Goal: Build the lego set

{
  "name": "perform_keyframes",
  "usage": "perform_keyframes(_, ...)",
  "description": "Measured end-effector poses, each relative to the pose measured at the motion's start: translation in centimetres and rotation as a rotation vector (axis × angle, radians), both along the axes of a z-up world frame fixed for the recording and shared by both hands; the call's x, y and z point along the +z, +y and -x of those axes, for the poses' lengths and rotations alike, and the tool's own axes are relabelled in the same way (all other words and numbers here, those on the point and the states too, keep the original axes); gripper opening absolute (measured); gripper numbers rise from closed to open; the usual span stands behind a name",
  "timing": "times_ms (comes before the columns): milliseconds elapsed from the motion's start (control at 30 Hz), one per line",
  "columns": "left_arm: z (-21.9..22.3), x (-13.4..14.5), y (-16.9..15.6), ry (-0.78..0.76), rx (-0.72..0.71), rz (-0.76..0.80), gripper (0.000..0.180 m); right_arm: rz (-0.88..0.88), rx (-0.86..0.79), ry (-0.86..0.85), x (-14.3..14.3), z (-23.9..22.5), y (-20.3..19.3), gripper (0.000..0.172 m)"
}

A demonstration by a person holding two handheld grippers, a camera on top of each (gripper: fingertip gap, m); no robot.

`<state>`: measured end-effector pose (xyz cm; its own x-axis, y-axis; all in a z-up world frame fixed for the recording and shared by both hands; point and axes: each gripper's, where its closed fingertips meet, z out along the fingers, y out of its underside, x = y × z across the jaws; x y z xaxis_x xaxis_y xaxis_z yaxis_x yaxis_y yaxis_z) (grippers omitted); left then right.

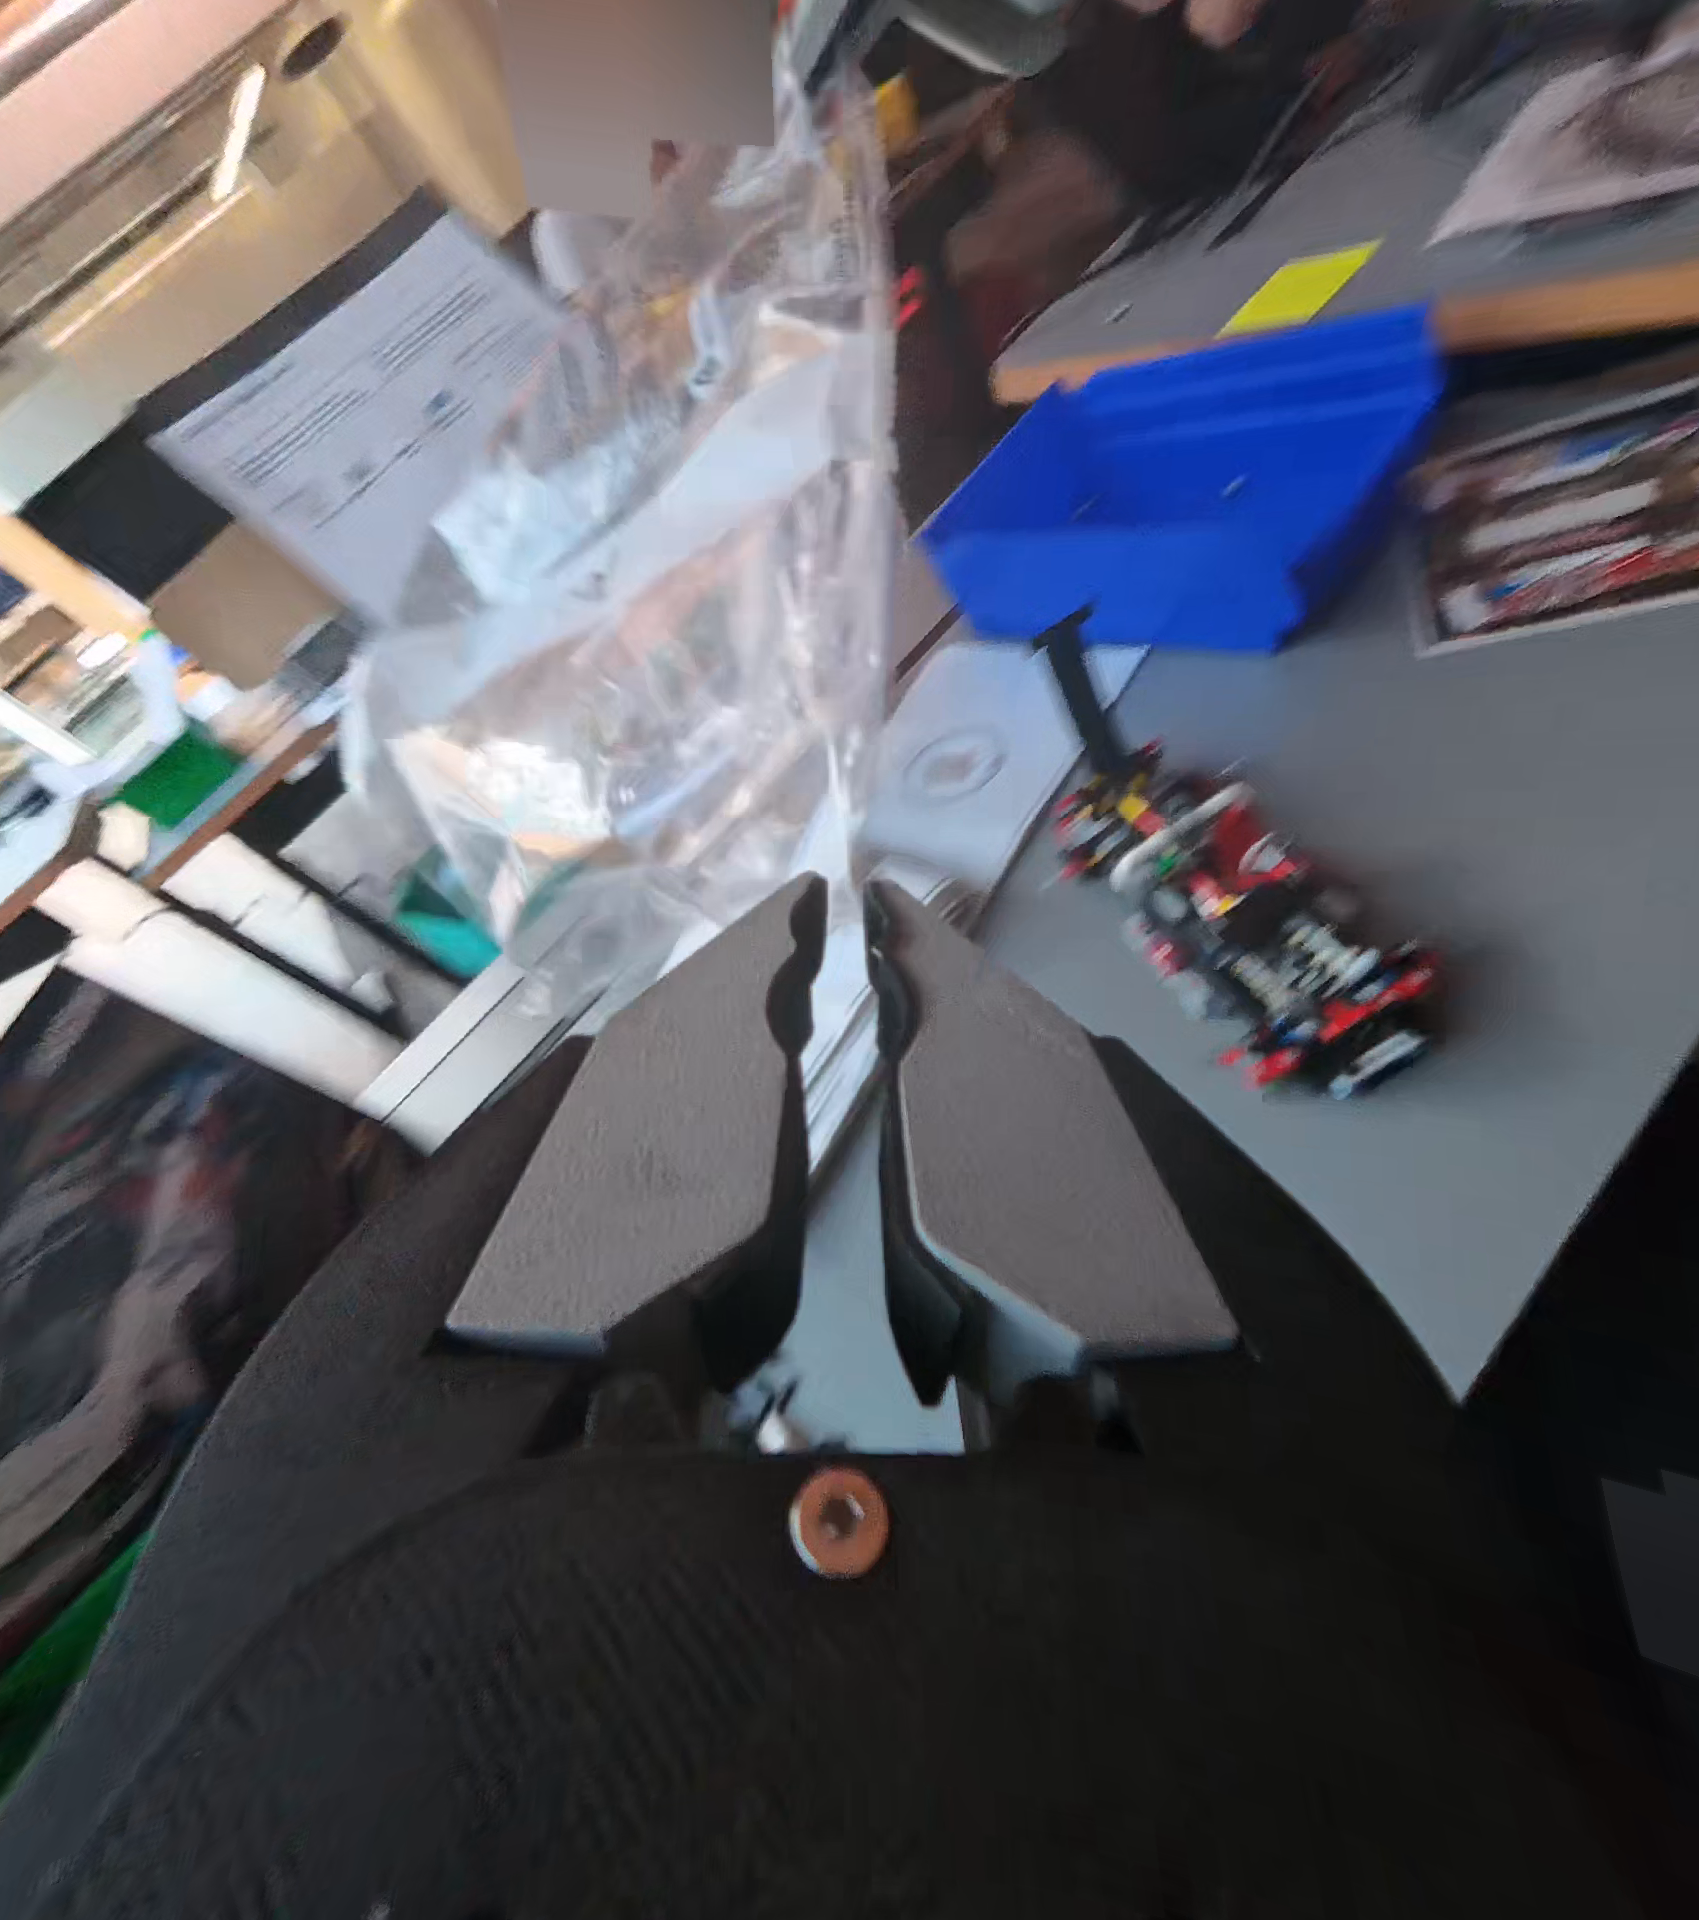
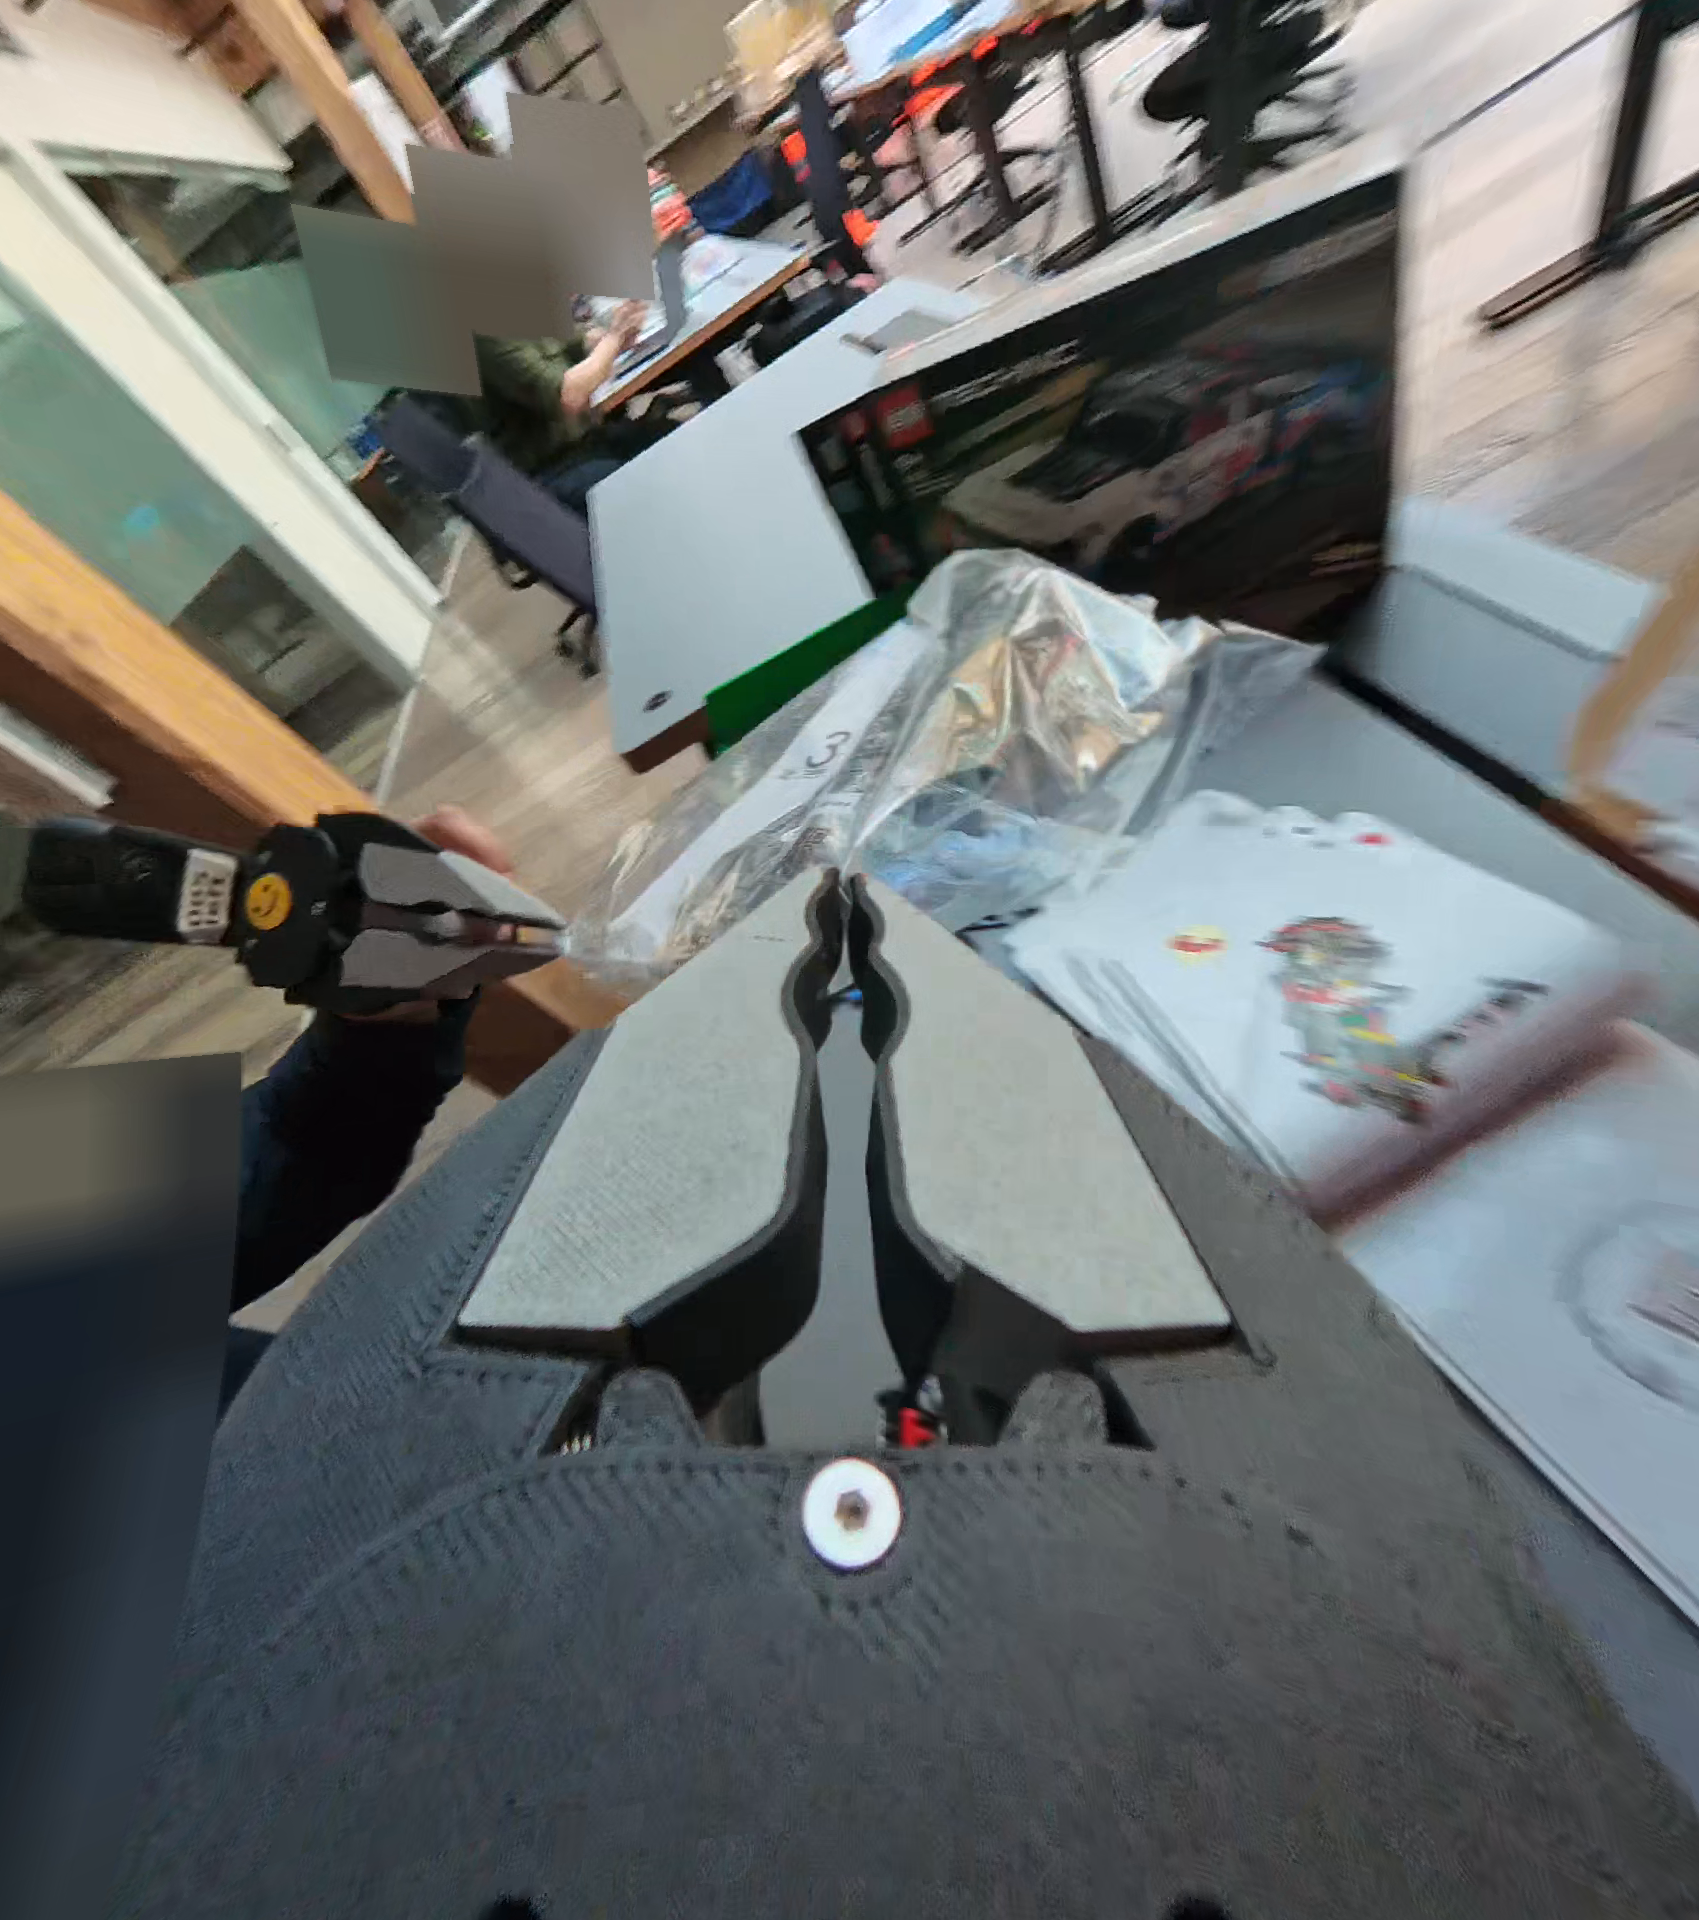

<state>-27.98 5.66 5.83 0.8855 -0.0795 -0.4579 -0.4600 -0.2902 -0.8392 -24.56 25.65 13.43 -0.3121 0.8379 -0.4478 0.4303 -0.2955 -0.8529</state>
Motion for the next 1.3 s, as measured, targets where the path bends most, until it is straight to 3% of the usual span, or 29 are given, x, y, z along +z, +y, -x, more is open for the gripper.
perform_keyframes(133,-6.6,-1.8,6.1,-0.14,-0.229,0.062,0.021,0.009,-0.38,0.067,2.5,-13.0,14.5,0.0)
perform_keyframes(267,-8.0,-6.3,6.7,-0.136,-0.281,0.132,0.021,0.022,-0.796,0.194,2.9,-32.1,27.7,0.0)
perform_keyframes(333,-7.1,-9.2,6.0,-0.148,-0.257,0.18,0.02,0.046,-0.988,0.299,1.8,-42.2,32.2,0.0)
perform_keyframes(433,-5.2,-13.9,4.8,-0.204,-0.192,0.274,0.02,0.064,-1.283,0.363,-3.2,-54.8,36.6,0.0)
perform_keyframes(567,-3.1,-18.1,4.1,-0.356,-0.103,0.313,0.018,0.12,-1.543,0.357,-11.5,-64.4,38.7,0.0)
perform_keyframes(667,-2.2,-19.9,3.7,-0.435,-0.053,0.332,0.018,0.092,-1.718,0.264,-16.5,-68.6,39.5,0.0)
perform_keyframes(767,-1.5,-20.7,3.0,-0.486,-0.018,0.327,0.017,0.155,-1.769,0.112,-21.2,-70.2,39.9,0.007)
perform_keyframes(833,-1.1,-20.8,2.5,-0.507,0.001,0.319,0.021,0.217,-1.732,0.036,-22.8,-70.0,39.7,0.027)
perform_keyframes(933,0.3,-20.9,1.5,-0.496,0.051,0.305,0.029,0.129,-1.855,-0.173,-23.5,-71.9,38.8,0.043)
perform_keyframes(1000,0.9,-20.9,0.8,-0.51,0.064,0.293,0.032,0.07,-1.882,-0.316,-23.3,-72.2,38.1,0.058)
perform_keyframes(1100,1.2,-21.2,-0.3,-0.526,0.063,0.288,0.034,-0.058,-1.887,-0.421,-21.0,-71.5,36.6,0.056)
perform_keyframes(1200,1.4,-21.3,-1.5,-0.523,0.049,0.273,0.038,-0.246,-1.843,-0.341,-16.7,-67.6,34.8,0.05)
perform_keyframes(1300,1.6,-20.9,-2.5,-0.535,0.031,0.224,0.043,-0.325,-1.669,-0.193,-13.3,-59.9,31.7,0.051)
